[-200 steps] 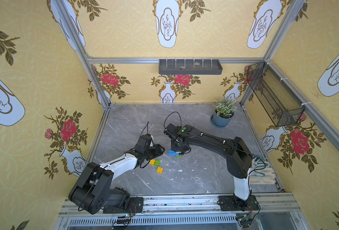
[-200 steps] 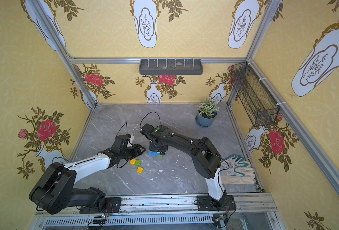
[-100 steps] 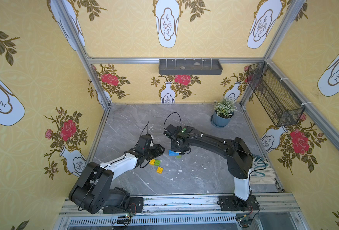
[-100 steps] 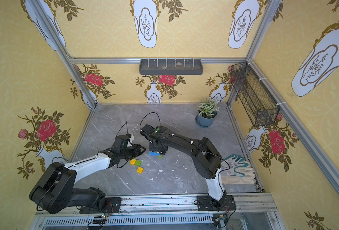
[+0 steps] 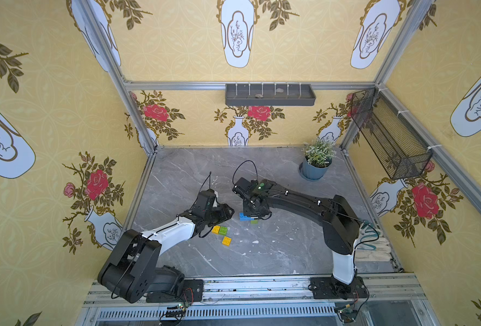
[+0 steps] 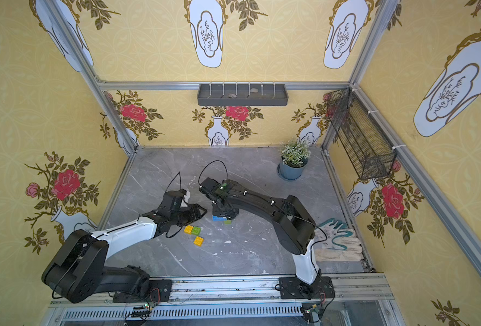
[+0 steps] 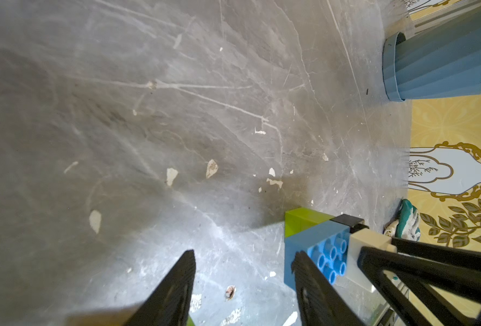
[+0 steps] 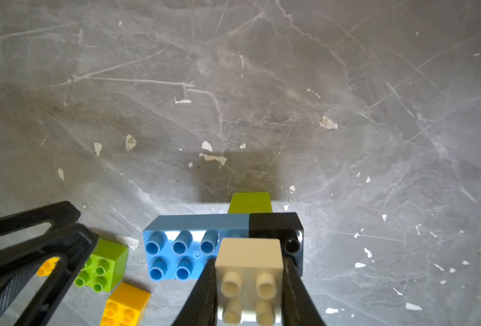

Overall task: Assemble the number 4 with lego
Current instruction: Assemble the lego brick with the lego brick.

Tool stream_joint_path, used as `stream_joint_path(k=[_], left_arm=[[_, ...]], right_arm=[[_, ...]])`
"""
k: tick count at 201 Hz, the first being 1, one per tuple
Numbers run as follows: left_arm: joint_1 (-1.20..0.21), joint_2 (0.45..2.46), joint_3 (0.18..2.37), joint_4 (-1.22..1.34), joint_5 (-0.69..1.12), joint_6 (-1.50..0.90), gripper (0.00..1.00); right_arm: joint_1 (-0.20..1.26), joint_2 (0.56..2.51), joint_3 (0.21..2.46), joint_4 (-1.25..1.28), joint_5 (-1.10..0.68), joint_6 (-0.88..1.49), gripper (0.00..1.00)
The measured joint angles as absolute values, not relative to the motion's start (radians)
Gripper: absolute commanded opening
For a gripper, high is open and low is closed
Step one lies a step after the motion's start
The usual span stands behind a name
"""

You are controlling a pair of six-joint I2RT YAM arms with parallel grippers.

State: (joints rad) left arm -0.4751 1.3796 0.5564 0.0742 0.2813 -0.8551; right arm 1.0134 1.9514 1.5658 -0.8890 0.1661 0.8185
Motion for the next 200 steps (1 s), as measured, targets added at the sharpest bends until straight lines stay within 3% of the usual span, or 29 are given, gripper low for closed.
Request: stream_joint_path(k=[93, 171, 200], left_arm=[[-0.475, 1.383, 0.558, 0.074, 0.282, -0.849, 0.58], [-0.475, 1.381, 0.558, 0.074, 0.286, -0.849, 0.58], [-0.475, 1.381, 0.558, 0.074, 0.286, -0.848, 0.59]], right_arm=[[1.003, 1.959, 1.571, -0.896, 0.162, 0.818, 0.13], [1.004, 1.916, 1.436, -0.766, 0.162, 0.844, 0.12], [1.006, 1.914, 1.462, -0.785, 0.168, 0.845, 0.17]])
